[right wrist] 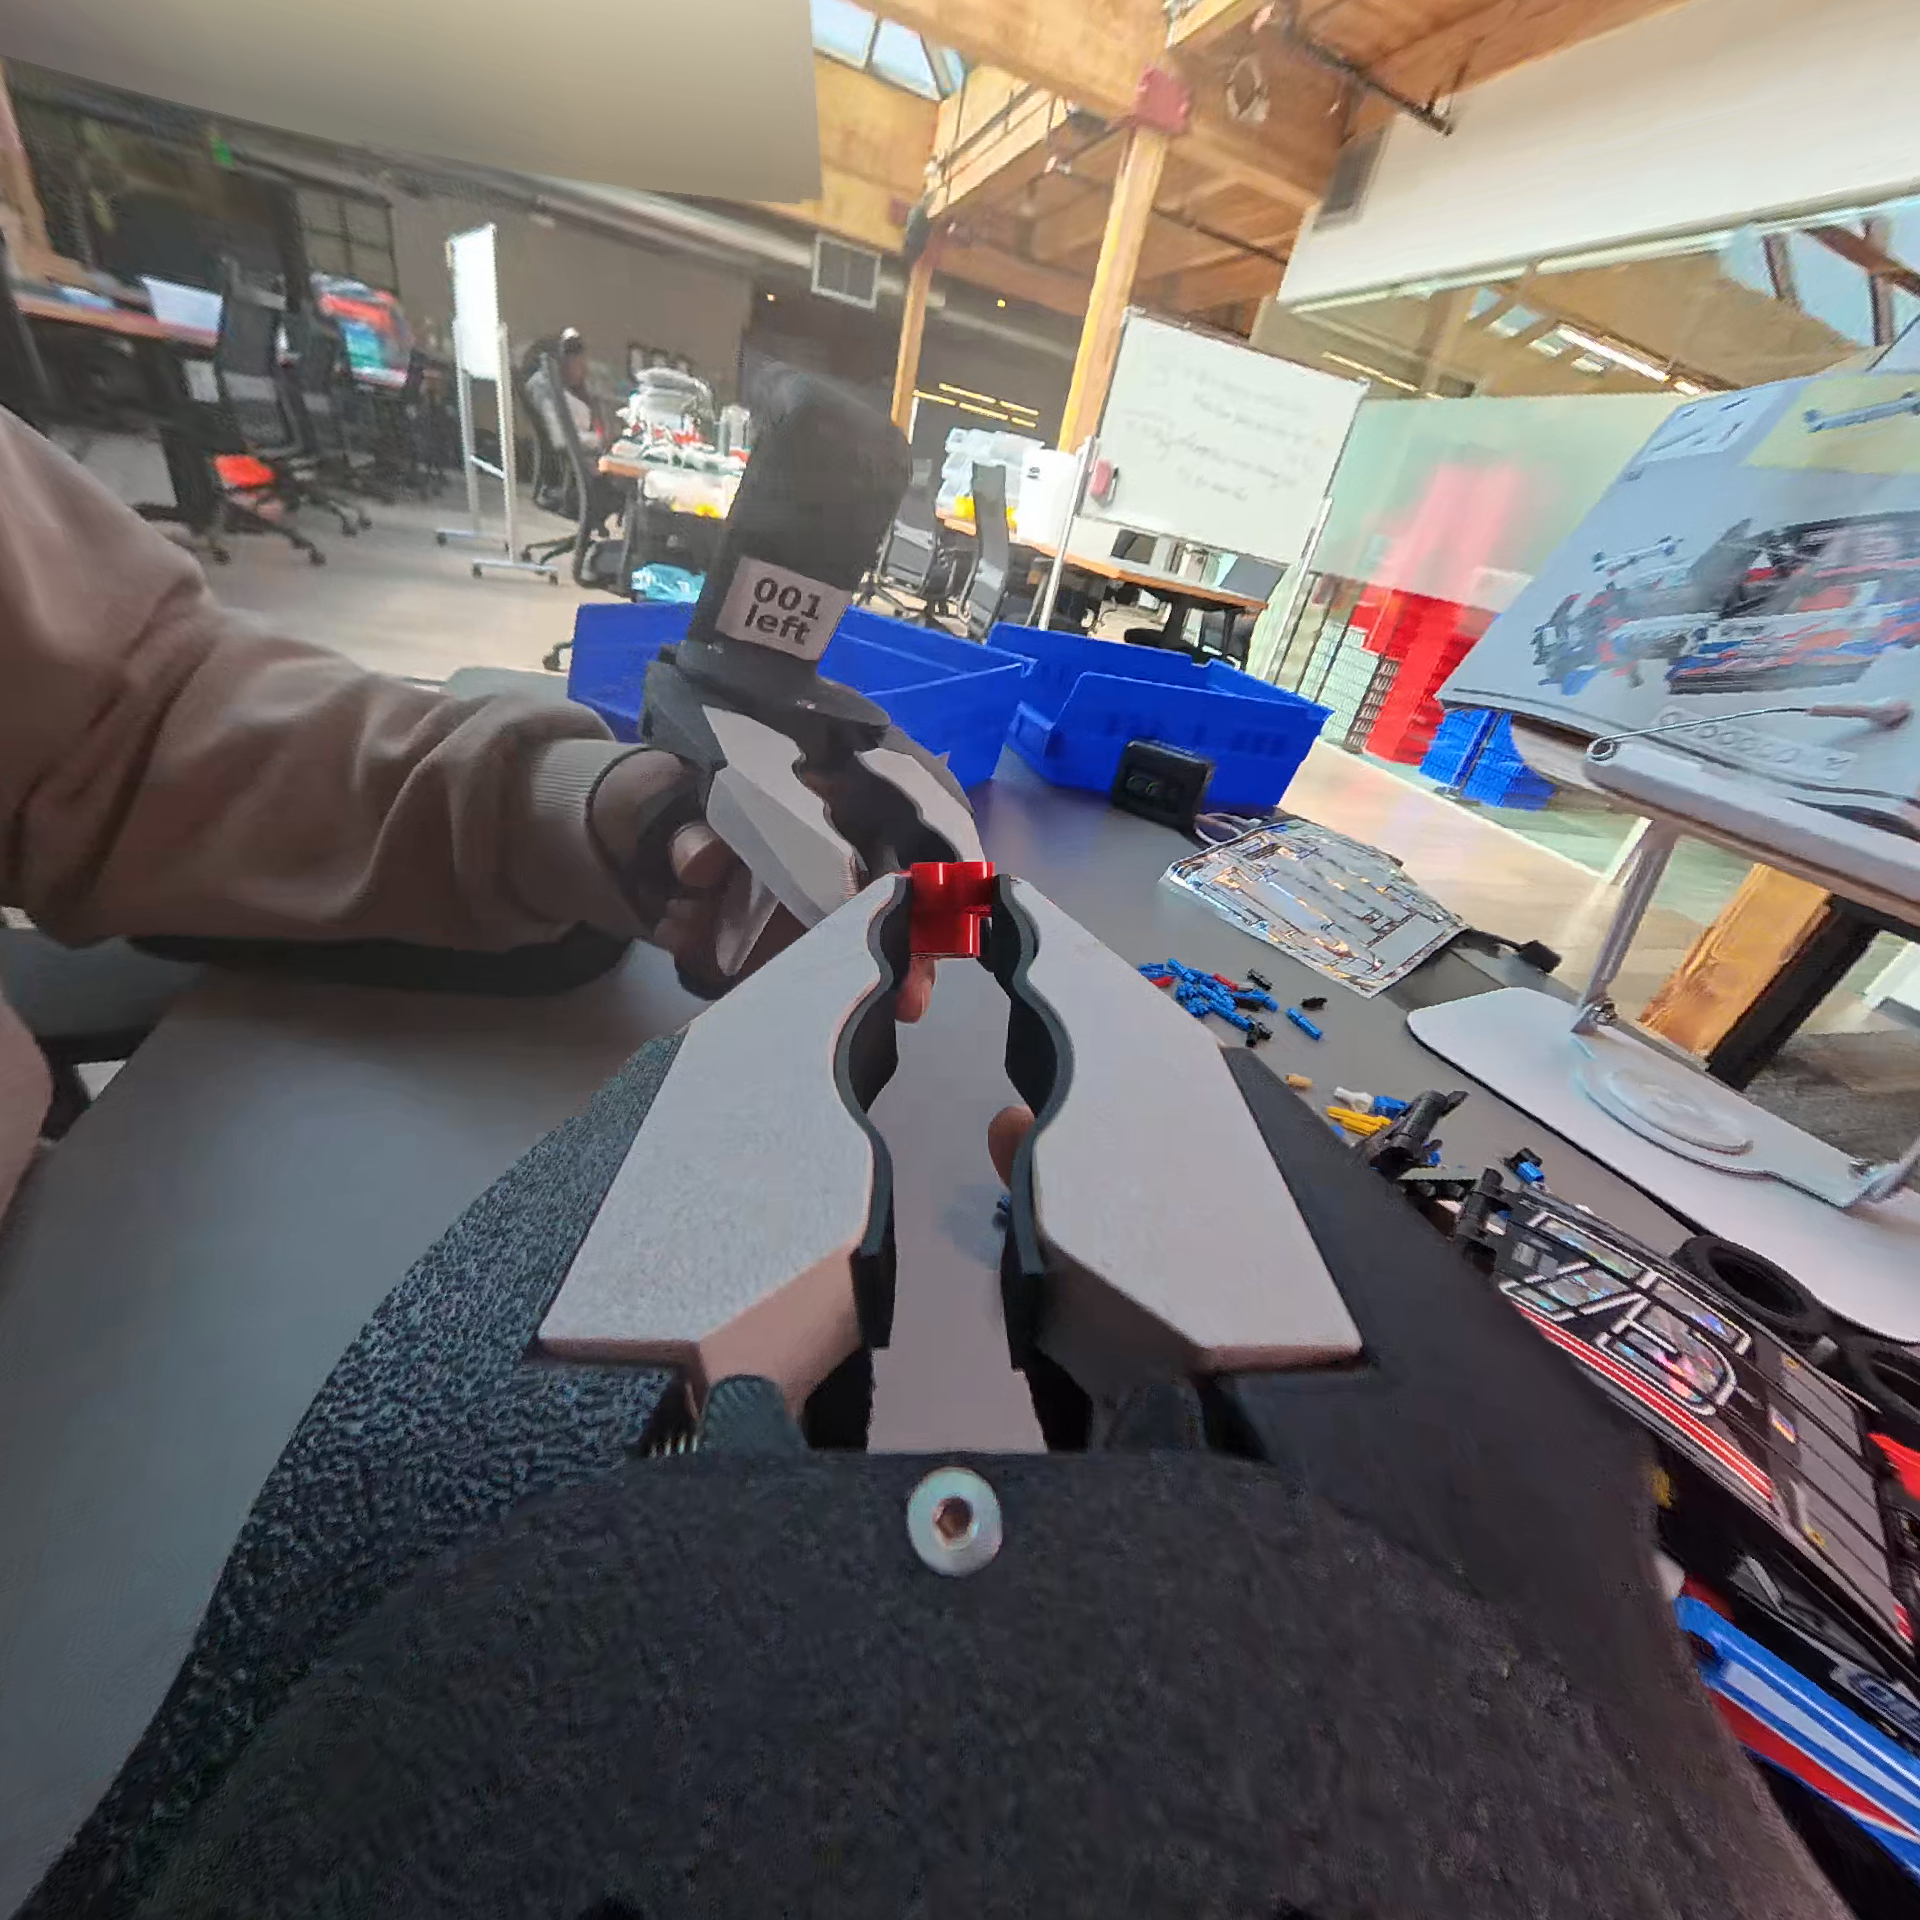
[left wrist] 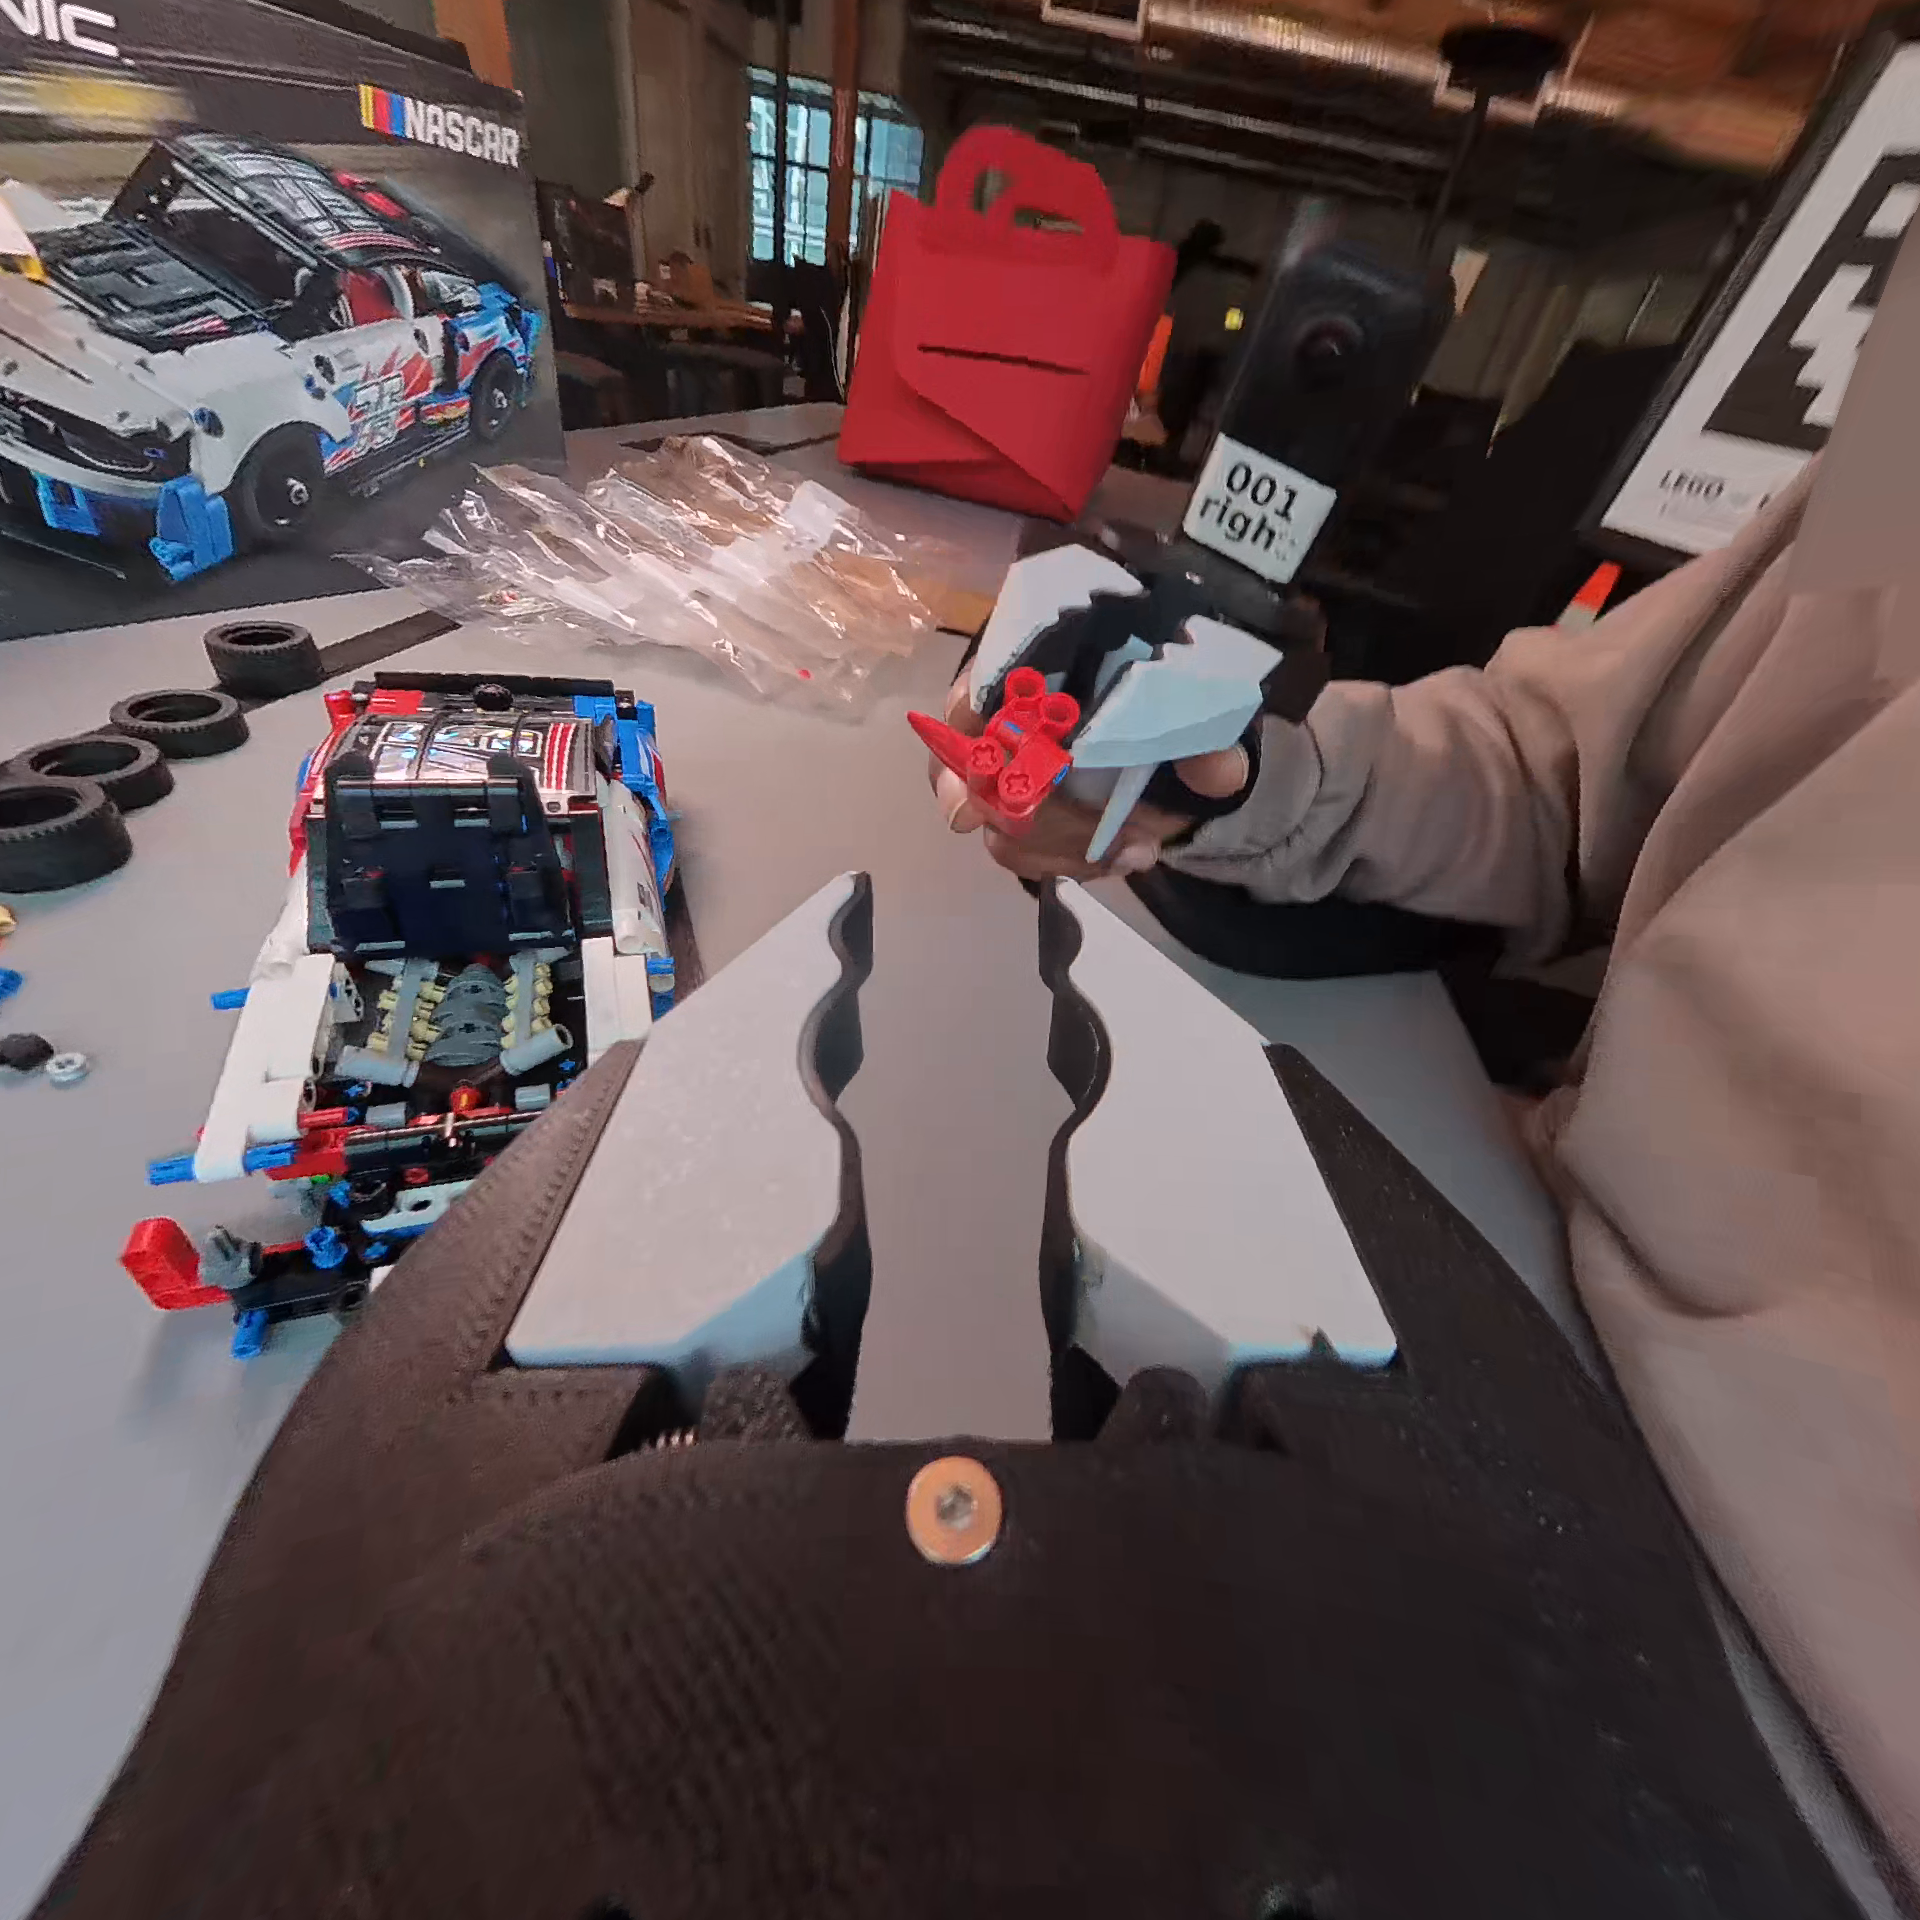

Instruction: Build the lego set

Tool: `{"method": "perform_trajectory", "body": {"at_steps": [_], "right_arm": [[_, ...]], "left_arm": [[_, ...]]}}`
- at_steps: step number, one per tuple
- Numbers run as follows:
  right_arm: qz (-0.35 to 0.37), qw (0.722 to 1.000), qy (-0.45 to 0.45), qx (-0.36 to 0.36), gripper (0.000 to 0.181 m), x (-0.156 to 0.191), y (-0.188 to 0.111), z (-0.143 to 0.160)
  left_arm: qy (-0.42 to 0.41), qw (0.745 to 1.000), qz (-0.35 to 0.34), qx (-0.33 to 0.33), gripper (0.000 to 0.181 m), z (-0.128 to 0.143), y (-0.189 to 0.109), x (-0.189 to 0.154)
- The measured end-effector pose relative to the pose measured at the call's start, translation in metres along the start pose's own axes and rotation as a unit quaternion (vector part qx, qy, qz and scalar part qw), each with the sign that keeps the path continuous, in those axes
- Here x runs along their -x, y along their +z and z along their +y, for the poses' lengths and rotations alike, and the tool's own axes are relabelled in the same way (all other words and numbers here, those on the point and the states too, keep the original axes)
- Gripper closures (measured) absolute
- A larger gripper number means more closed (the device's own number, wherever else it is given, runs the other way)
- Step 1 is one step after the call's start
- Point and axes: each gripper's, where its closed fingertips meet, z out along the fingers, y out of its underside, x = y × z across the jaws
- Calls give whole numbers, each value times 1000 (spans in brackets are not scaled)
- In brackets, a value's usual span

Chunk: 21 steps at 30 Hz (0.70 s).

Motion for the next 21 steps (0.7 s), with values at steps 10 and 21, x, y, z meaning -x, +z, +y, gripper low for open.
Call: {"method": "perform_trajectory", "body": {"at_steps": [10, 21], "right_arm": [[13, 999, 47, -19, 169, 4, 9, 3], [-11, 999, 14, 36, 168, 13, 10, 19]], "left_arm": [[58, 997, -37, -41, 170, -15, 0, -3], [67, 998, -16, 14, 175, 2, 0, -2]]}}
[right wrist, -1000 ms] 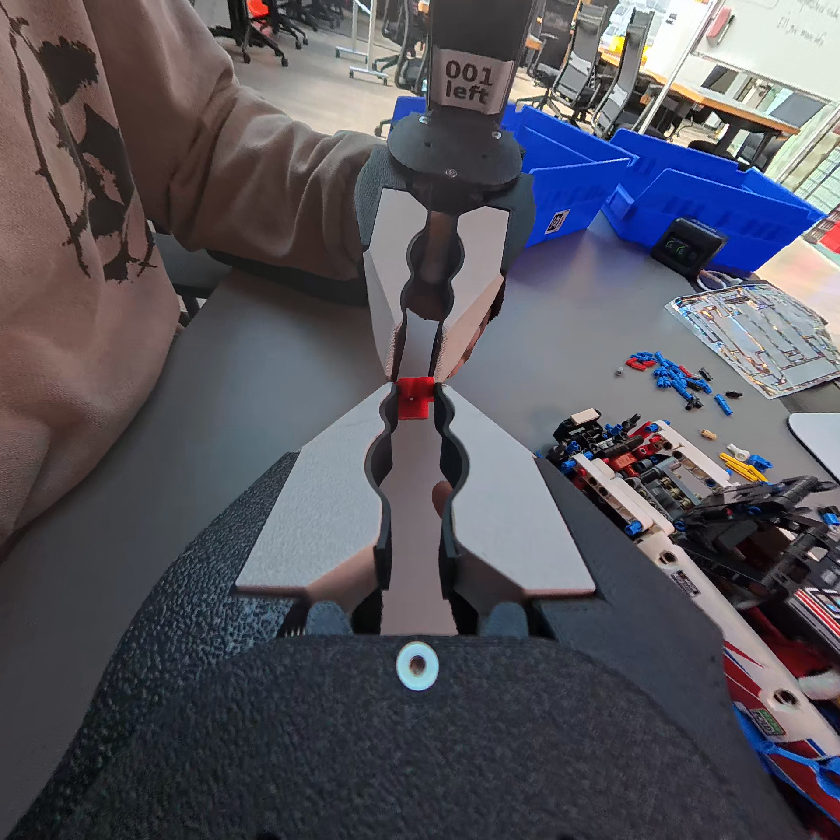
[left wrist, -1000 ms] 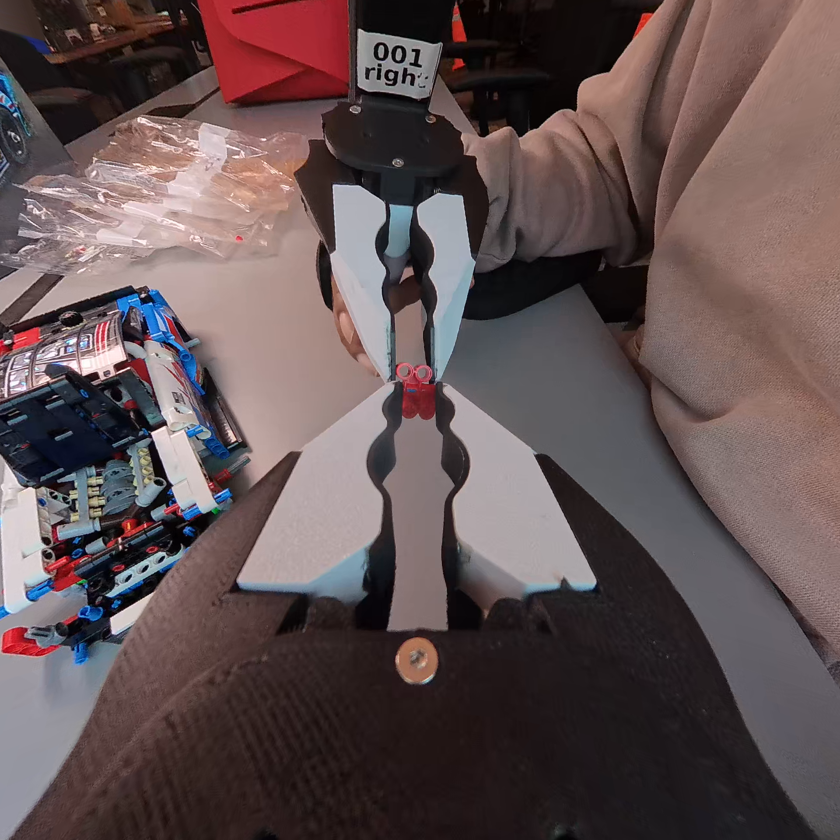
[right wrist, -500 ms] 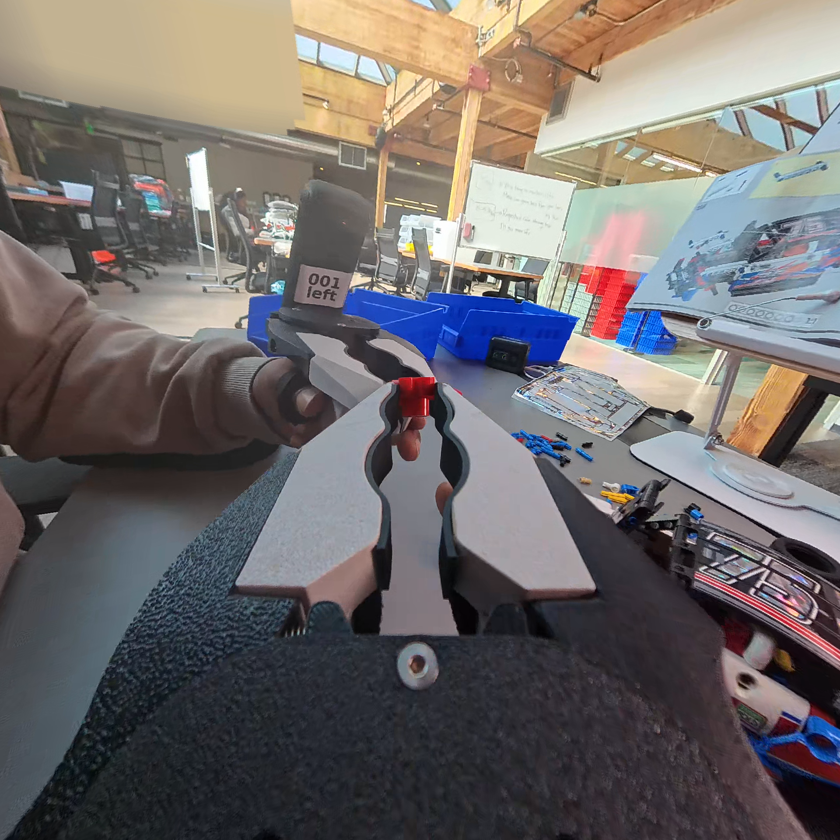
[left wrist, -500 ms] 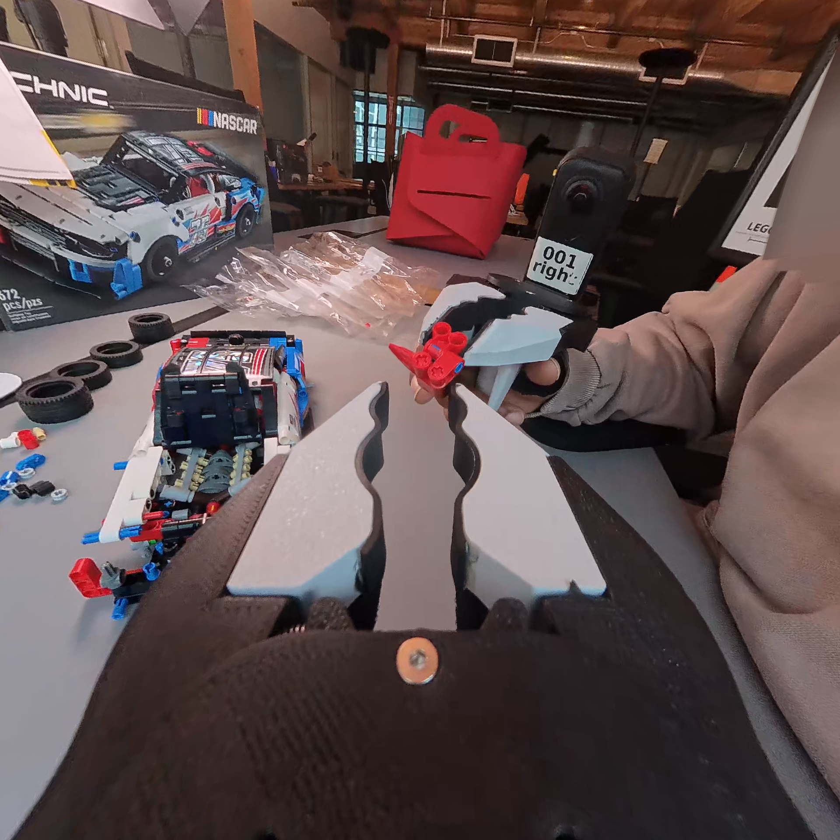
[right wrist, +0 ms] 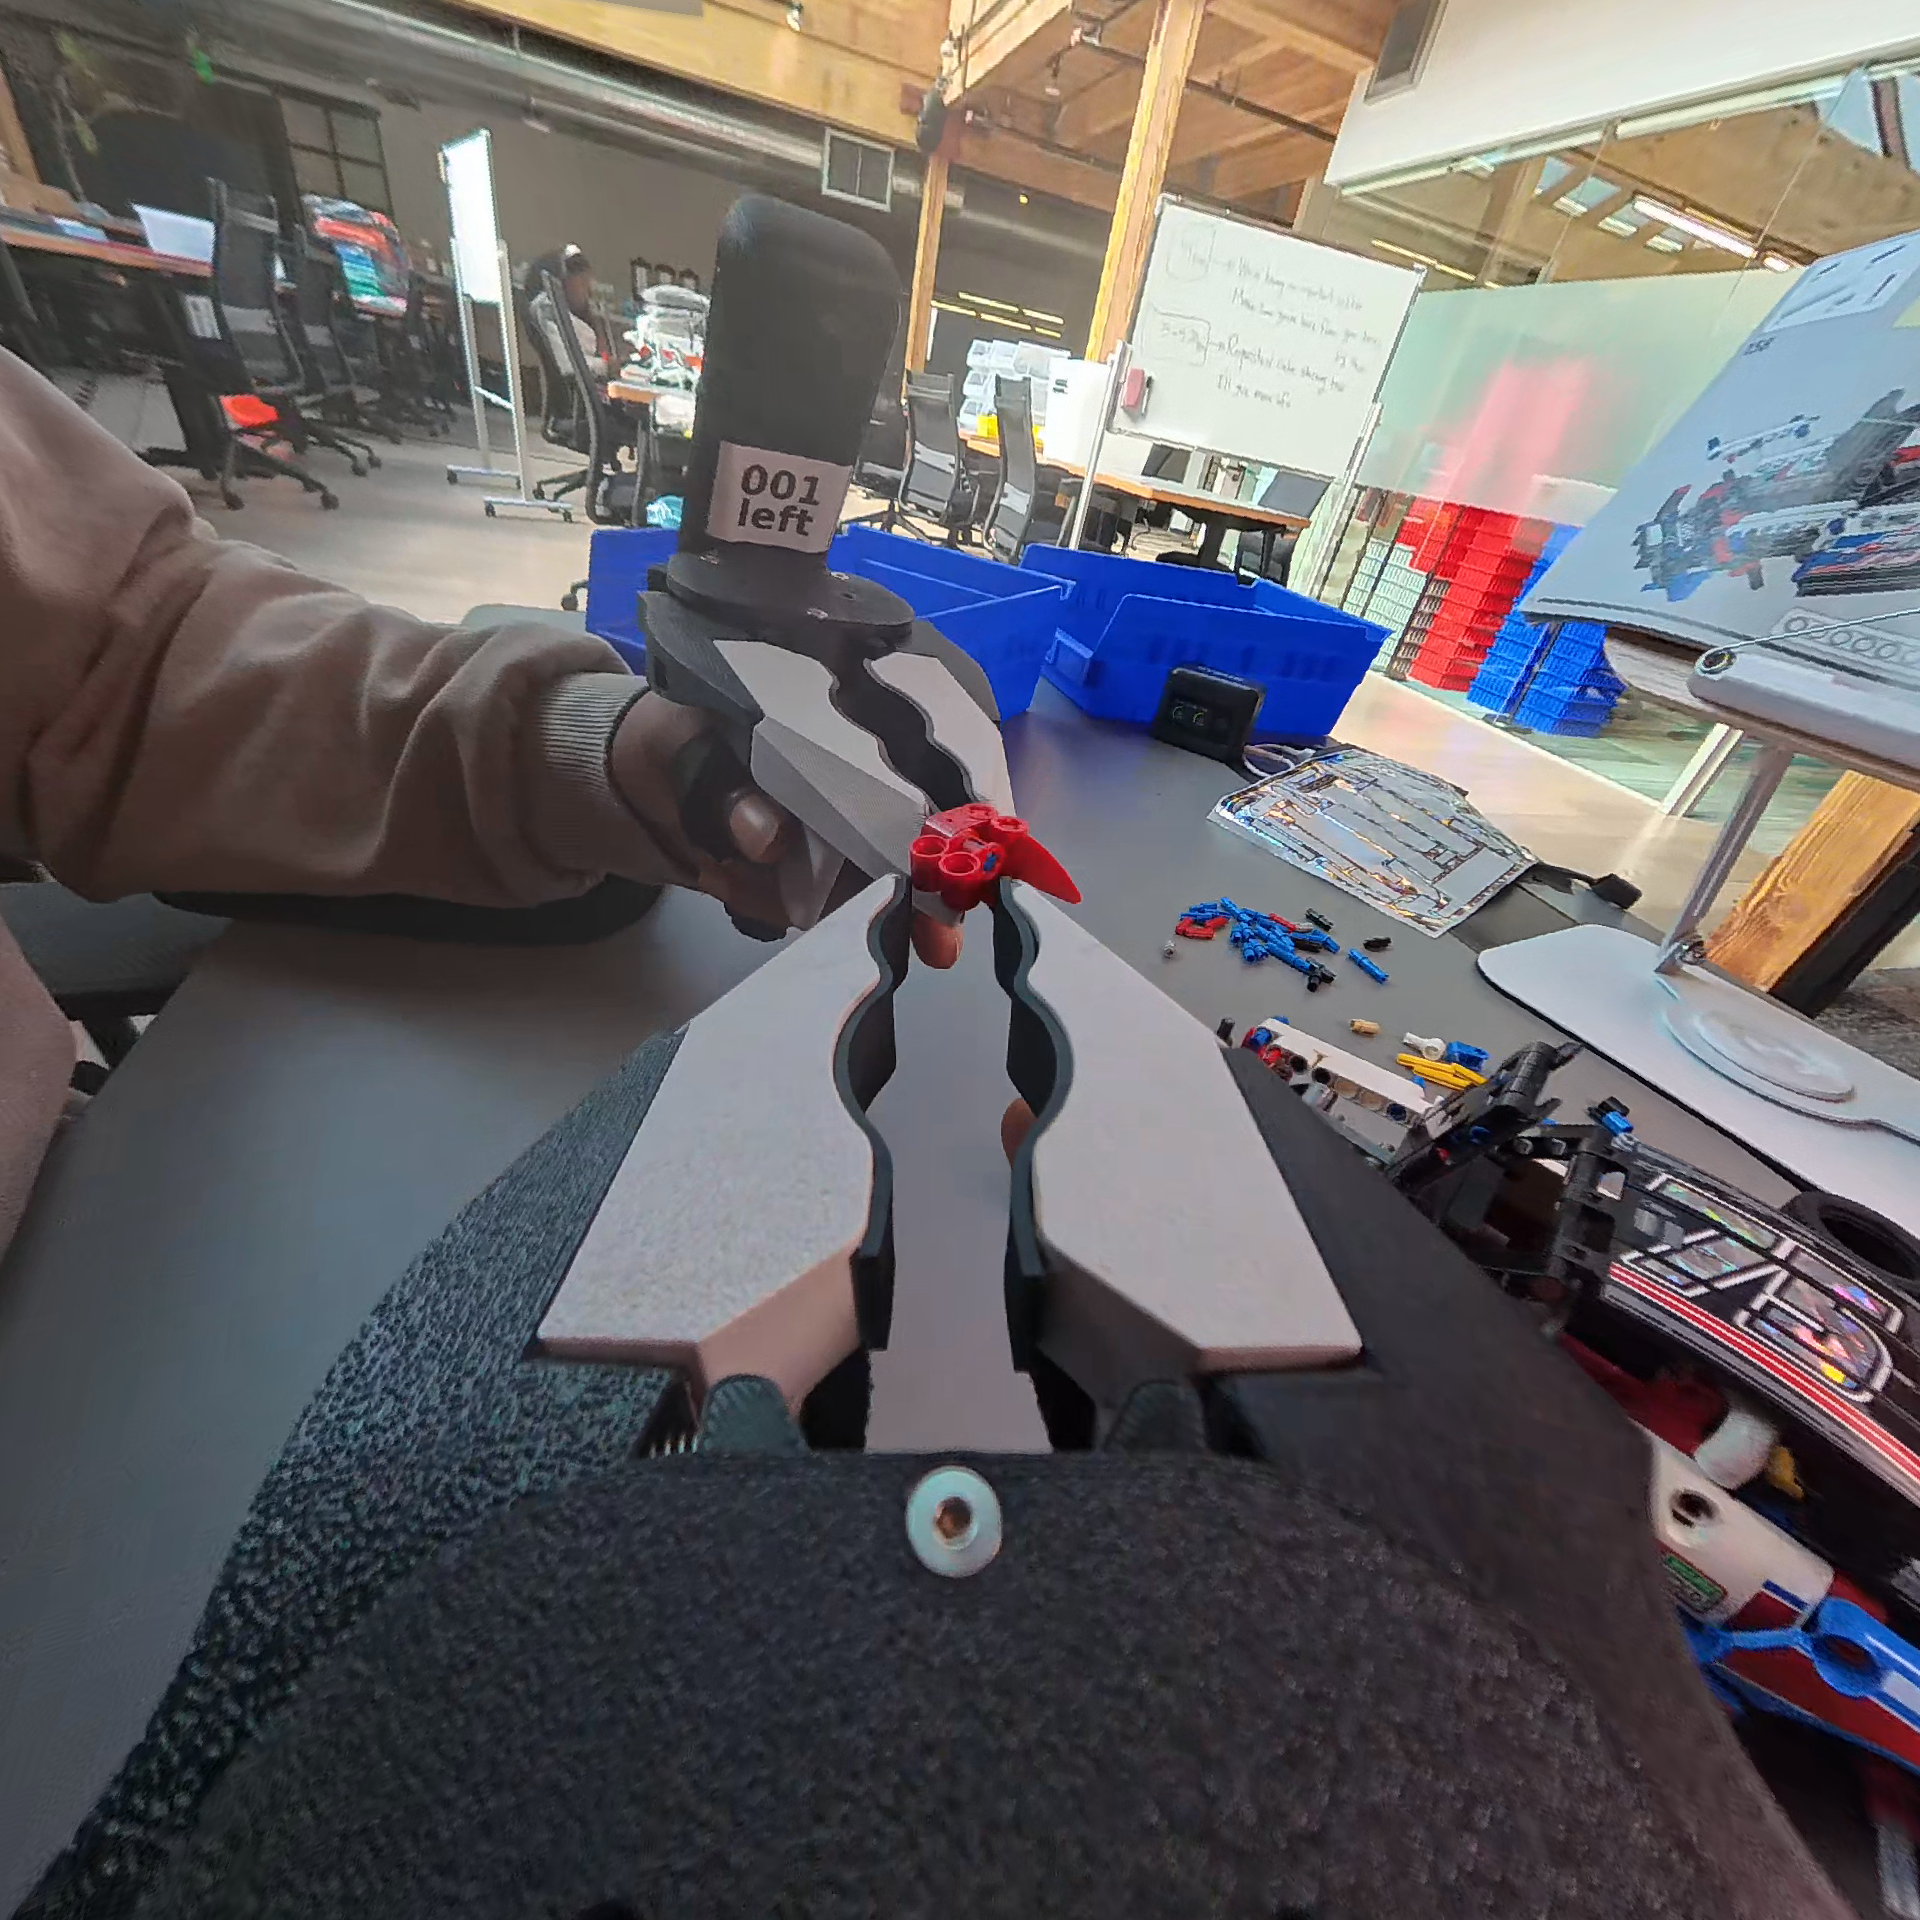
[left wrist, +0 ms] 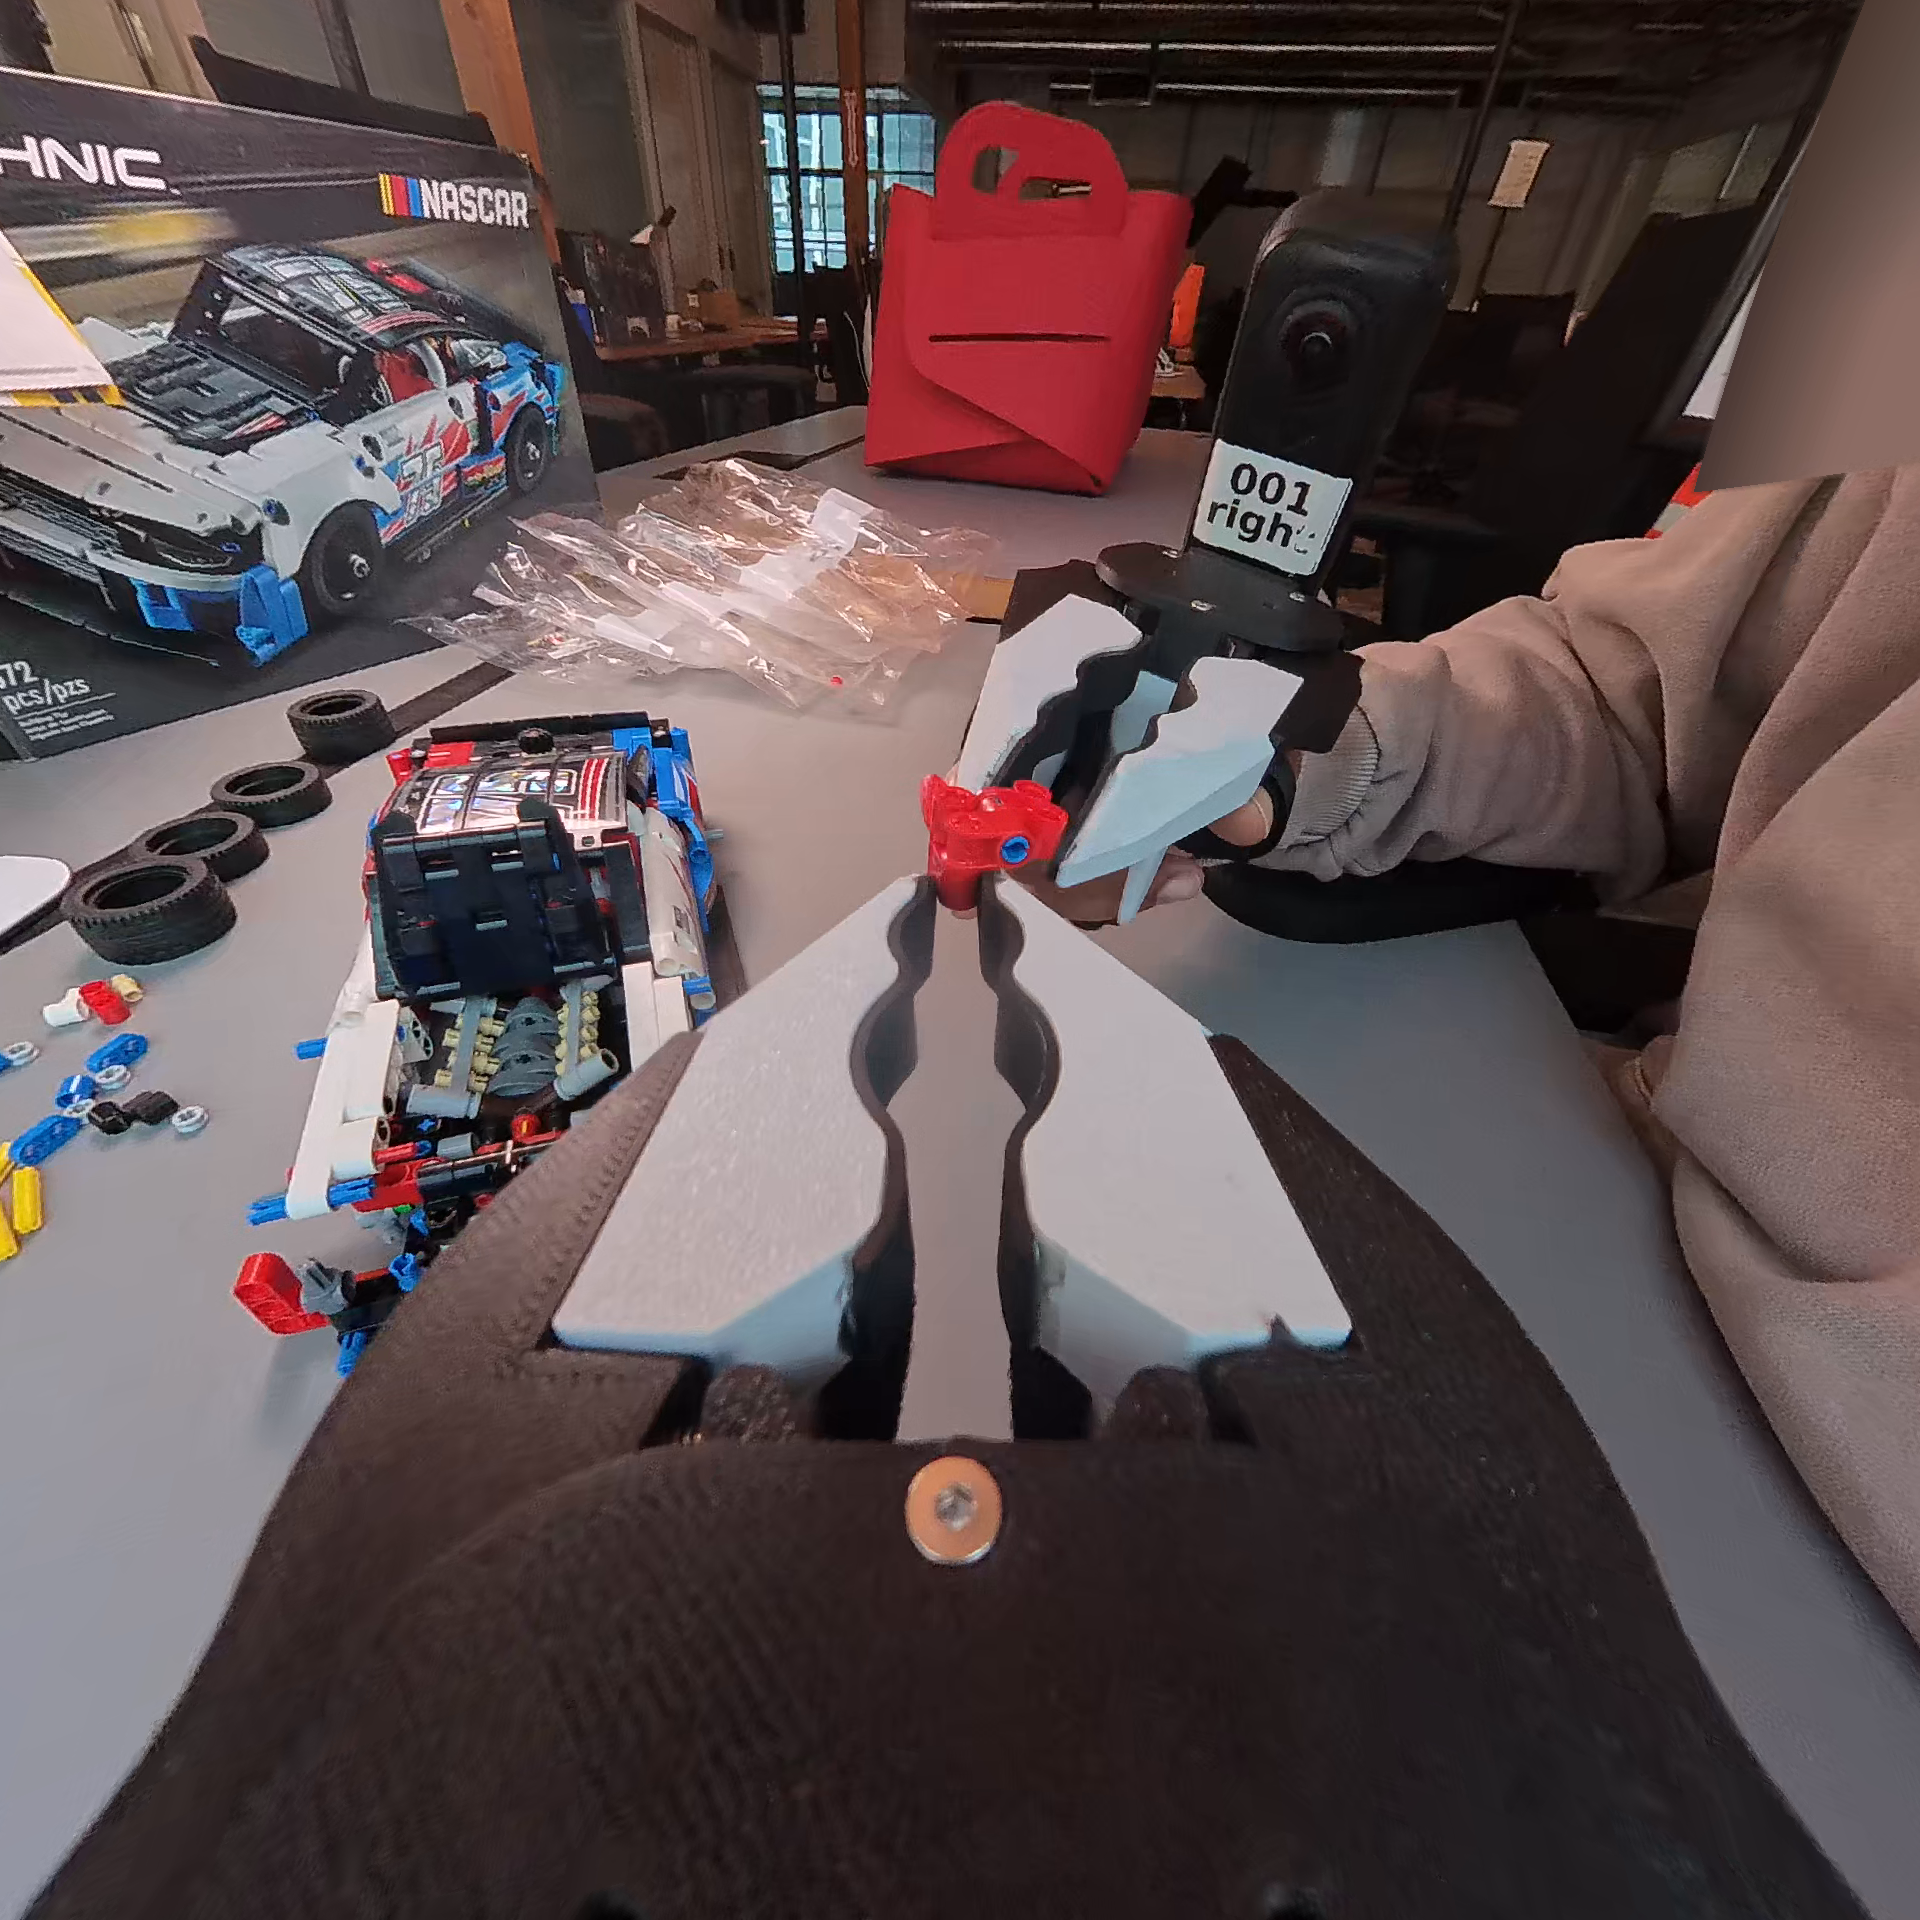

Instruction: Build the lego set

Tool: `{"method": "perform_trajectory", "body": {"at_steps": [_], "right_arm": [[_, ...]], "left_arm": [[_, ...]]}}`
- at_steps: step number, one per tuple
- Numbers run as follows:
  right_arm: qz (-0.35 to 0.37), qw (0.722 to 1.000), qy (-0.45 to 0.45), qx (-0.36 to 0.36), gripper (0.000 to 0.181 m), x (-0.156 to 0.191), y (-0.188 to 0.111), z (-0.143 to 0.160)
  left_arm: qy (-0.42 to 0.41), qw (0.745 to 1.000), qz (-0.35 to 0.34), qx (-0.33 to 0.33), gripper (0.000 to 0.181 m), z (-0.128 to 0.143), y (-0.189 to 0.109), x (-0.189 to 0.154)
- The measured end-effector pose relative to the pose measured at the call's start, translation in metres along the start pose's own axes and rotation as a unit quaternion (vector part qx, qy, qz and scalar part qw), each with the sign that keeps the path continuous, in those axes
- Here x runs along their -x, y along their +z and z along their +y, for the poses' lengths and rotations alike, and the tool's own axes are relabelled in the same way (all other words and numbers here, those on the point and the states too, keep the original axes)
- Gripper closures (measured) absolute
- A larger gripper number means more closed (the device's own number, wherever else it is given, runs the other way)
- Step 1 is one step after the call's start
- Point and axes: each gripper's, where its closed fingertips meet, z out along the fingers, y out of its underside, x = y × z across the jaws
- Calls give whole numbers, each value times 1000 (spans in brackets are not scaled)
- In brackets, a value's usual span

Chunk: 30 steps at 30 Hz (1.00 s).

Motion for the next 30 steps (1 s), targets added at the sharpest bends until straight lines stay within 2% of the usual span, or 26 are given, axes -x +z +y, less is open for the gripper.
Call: {"method": "perform_trajectory", "body": {"at_steps": [4, 16, 21, 23, 30], "right_arm": [[-10, 1000, 3, 13, 177, 3, 0, 4], [-23, 999, 18, 34, 177, 2, 0, 12], [-28, 998, 12, 50, 177, 2, -1, 17], [-33, 998, 14, 57, 177, 4, 0, 20], [-32, 998, 18, 60, 177, 3, -1, 20]], "left_arm": [[-2, 1000, 4, 0, 176, 1, 0, -1], [4, 1000, -3, 19, 175, 9, 2, 2], [17, 999, -6, 33, 169, 14, 2, 3], [25, 999, -5, 39, 175, 15, 2, 2], [33, 998, -13, 43, 176, 16, 3, 3]]}}
